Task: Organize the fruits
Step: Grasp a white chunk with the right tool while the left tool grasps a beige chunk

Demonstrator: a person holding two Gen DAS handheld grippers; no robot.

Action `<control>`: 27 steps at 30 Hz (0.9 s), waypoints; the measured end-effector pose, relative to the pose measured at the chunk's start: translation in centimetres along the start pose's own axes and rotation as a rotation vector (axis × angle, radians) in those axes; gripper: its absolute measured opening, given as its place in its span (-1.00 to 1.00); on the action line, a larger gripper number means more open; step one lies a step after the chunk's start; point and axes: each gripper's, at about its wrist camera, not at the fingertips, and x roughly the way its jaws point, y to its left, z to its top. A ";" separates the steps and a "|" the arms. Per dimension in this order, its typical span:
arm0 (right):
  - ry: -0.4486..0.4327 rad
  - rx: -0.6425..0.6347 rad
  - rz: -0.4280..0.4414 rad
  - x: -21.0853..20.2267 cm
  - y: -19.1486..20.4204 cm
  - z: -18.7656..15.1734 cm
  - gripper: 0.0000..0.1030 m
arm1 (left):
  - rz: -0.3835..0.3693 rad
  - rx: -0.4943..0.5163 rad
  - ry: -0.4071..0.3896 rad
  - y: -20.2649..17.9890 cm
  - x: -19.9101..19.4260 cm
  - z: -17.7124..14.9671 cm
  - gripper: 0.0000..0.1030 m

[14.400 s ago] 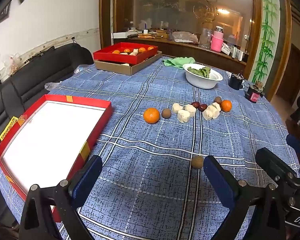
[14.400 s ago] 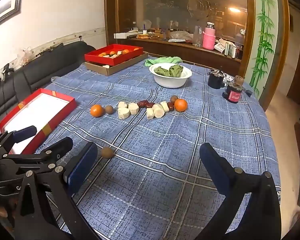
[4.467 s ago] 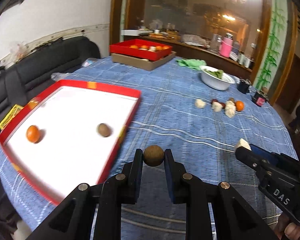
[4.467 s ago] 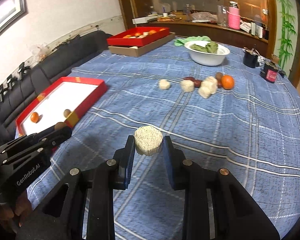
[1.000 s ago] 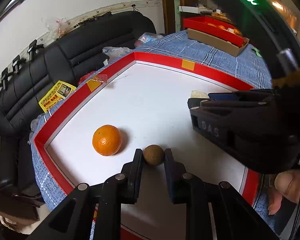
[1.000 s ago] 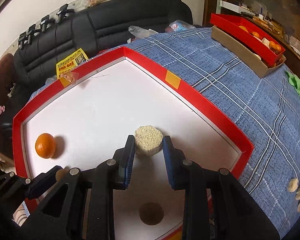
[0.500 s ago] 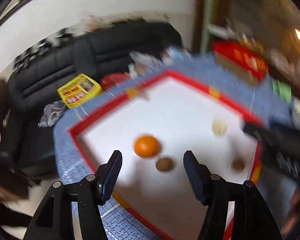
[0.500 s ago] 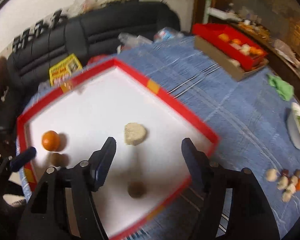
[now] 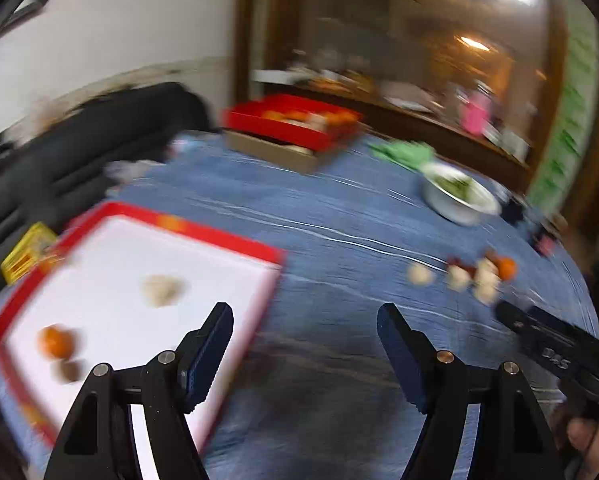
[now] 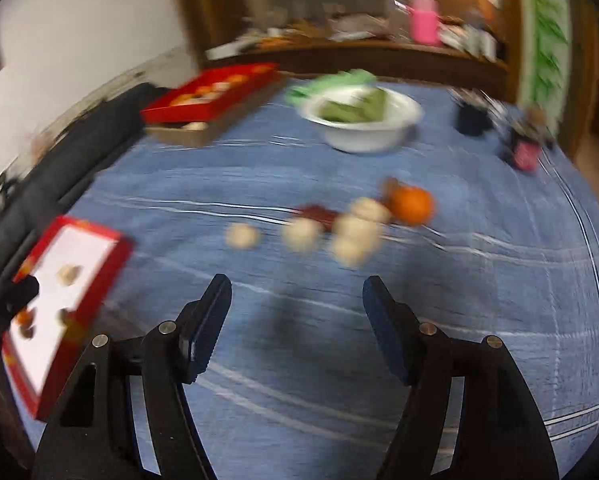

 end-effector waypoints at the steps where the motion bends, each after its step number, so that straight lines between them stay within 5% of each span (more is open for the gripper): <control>1: 0.007 0.002 -0.012 0.4 -0.6 0.0 0.33 | -0.023 0.031 0.017 -1.4 1.0 0.2 0.42; 11: 0.080 0.001 -0.037 5.2 -2.4 2.6 0.30 | -0.083 0.123 0.069 -7.8 8.3 2.6 0.42; 15: 0.096 -0.041 -0.048 6.2 -2.2 2.4 -0.28 | -0.087 0.145 0.082 -9.2 10.5 3.1 0.42; 19: 0.092 -0.024 -0.017 5.8 -3.0 2.2 -0.49 | -0.082 0.165 0.097 -10.6 12.2 3.2 0.37; 20: 0.089 -0.028 -0.017 5.6 -3.1 2.1 -0.50 | -0.076 0.181 0.101 -10.9 12.6 3.1 0.29; 24: 0.078 -0.019 -0.002 4.6 -3.5 1.8 -0.50 | -0.059 0.201 0.151 -11.5 13.9 3.0 -0.52; 27: 0.068 -0.018 0.006 4.0 -3.5 1.8 -0.50 | -0.046 0.221 0.157 -11.7 13.5 2.7 -0.52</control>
